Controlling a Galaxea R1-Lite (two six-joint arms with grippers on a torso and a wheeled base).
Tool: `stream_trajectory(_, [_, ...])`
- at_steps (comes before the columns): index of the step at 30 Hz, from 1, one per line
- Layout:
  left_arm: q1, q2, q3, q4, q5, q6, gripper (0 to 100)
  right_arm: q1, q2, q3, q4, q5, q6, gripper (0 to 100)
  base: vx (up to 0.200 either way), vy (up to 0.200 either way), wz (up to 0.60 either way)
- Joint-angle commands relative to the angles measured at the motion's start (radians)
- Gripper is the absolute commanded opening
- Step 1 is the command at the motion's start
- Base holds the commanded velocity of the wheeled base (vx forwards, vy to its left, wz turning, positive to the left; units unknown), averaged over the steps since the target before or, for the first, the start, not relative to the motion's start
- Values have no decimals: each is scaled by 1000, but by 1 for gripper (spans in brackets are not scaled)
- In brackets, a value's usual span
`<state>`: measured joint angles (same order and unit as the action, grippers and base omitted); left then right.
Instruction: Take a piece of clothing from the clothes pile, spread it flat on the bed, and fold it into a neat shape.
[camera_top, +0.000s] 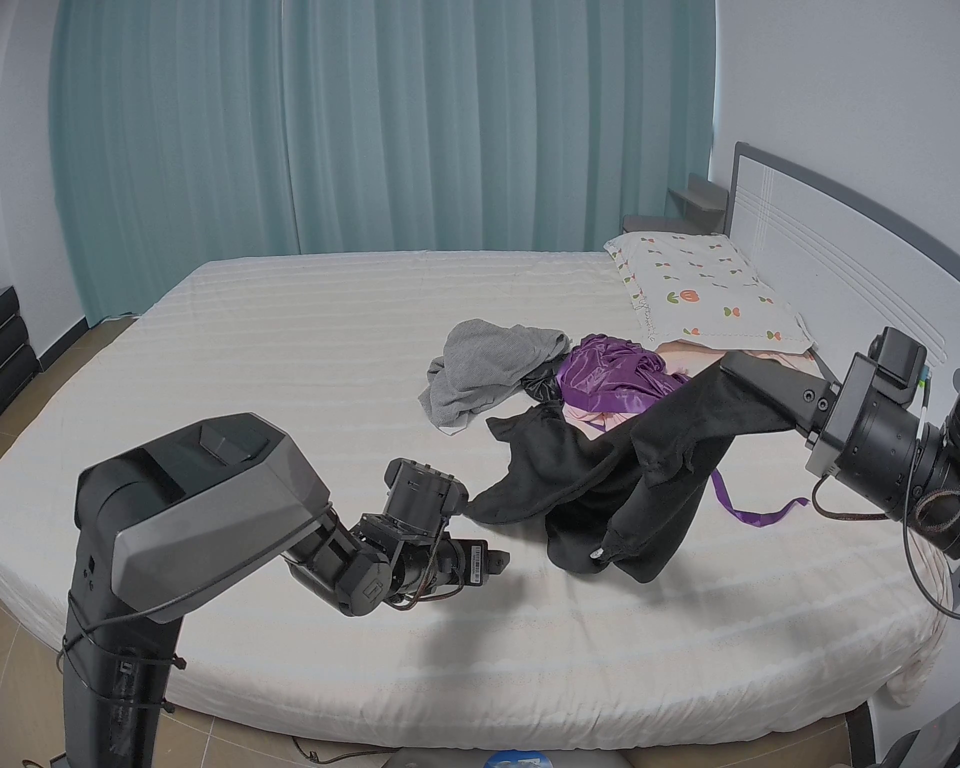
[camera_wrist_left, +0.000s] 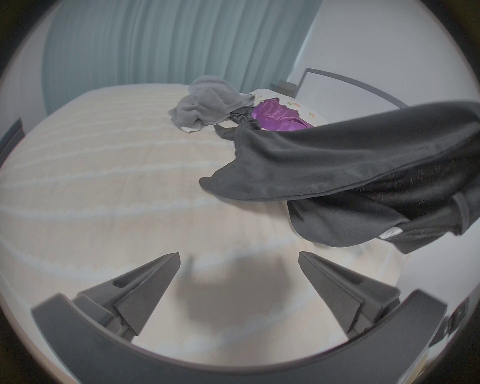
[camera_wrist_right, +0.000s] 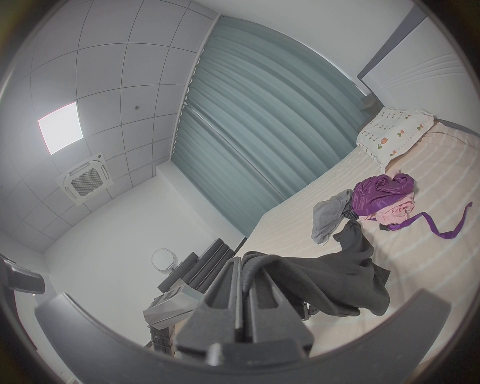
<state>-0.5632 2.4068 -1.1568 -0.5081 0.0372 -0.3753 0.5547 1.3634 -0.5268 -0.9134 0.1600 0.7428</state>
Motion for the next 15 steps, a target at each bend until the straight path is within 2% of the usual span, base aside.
stream_trajectory(1, [6, 69, -61, -35, 1, 95, 100, -6, 5, -2, -1, 1, 0, 0, 0, 0, 0])
stream_trajectory(5, [8, 137, -126, -81, 1, 199, 100, -10, 3, -7, 1, 1, 0, 0, 0, 0, 0])
stream_trajectory(15, [-4, 242, -288, -130, 10, 216, 100, -12, 3, -7, 1, 1, 0, 0, 0, 0, 0])
